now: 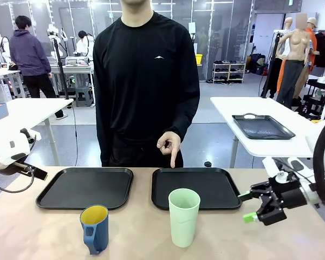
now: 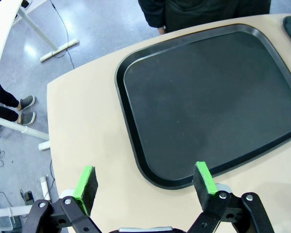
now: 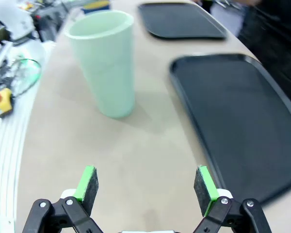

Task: Sort and store the cups by type.
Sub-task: Pick up the Reusable plastic cup.

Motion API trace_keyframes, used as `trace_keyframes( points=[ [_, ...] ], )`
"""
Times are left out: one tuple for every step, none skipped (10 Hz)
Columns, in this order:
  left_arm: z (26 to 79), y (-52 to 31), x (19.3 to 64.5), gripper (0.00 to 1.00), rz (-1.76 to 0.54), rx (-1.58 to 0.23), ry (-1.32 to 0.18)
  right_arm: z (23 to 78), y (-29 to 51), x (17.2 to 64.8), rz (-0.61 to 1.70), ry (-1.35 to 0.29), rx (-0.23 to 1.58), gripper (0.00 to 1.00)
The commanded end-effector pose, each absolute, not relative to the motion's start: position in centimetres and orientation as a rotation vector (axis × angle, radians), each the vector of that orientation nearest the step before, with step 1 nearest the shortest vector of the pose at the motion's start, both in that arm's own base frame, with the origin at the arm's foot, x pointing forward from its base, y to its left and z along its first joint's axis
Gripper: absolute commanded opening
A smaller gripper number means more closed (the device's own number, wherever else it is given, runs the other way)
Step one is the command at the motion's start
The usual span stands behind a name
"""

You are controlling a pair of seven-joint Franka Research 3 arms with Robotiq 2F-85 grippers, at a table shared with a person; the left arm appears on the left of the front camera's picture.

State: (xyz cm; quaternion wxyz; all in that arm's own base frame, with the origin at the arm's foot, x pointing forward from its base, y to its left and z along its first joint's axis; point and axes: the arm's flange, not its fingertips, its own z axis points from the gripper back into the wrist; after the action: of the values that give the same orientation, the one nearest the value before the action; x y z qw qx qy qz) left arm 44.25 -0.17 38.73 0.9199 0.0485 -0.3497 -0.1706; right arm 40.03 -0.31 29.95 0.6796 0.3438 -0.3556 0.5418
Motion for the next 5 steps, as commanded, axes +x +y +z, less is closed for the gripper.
trace_keyframes(
  points=[
    [38.7,-0.1,44.2,1.0,-0.355,0.102,-0.719,28.0,0.5,40.4,1.257,-0.854,0.875,1.0],
    [38.7,-0.1,44.2,1.0,-0.355,0.102,-0.719,27.6,0.9,40.2,1.268,-0.885,0.898,1.0],
    [38.7,-0.1,44.2,1.0,-0.355,0.102,-0.719,27.3,1.2,40.0,1.281,-0.936,0.903,1.0],
    [38.7,-0.1,44.2,1.0,-0.355,0.102,-0.719,26.9,1.6,39.8,1.28,-0.992,0.902,1.0],
    [38.7,-0.1,44.2,1.0,-0.355,0.102,-0.719,26.5,2.2,39.7,1.275,-1.051,0.91,1.0]
  ],
)
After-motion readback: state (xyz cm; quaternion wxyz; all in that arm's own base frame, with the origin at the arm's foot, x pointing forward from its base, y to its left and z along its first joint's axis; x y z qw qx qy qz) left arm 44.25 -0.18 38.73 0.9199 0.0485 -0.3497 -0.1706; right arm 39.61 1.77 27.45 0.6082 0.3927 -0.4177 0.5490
